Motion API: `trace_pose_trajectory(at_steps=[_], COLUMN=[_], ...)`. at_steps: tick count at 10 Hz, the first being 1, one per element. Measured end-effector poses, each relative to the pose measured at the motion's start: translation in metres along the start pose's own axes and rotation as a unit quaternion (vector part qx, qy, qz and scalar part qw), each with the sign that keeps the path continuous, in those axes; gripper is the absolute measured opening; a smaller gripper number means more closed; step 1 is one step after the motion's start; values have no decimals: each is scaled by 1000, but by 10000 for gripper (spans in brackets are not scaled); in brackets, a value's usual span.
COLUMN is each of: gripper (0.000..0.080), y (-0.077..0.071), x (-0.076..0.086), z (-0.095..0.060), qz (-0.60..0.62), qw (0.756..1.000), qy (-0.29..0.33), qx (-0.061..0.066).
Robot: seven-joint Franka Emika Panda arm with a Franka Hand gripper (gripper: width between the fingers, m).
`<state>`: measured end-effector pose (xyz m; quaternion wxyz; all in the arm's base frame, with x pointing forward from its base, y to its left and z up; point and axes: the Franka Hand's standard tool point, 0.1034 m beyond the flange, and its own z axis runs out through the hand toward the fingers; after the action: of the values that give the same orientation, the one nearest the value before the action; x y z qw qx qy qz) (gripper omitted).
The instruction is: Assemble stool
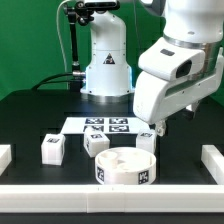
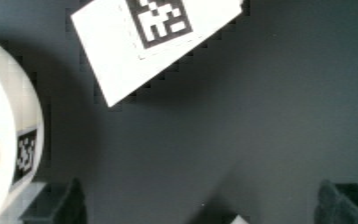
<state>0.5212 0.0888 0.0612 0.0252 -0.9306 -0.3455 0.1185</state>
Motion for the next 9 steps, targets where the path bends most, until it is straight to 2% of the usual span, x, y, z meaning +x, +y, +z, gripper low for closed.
trace_pose_trajectory(at_steps=[4,6,7,8,9], gripper=[649,649,649,649,649], y=[1,34,53,63,61], x=[-1,-5,-10,-11,-11], z=[1,0,-5,-11,-10], qz=[-2,-70,-99,-114,-110], qw=[1000,996,993,991,992], qy=[-1,43,50,54,53], qx=[0,-26,-32,-38,-36])
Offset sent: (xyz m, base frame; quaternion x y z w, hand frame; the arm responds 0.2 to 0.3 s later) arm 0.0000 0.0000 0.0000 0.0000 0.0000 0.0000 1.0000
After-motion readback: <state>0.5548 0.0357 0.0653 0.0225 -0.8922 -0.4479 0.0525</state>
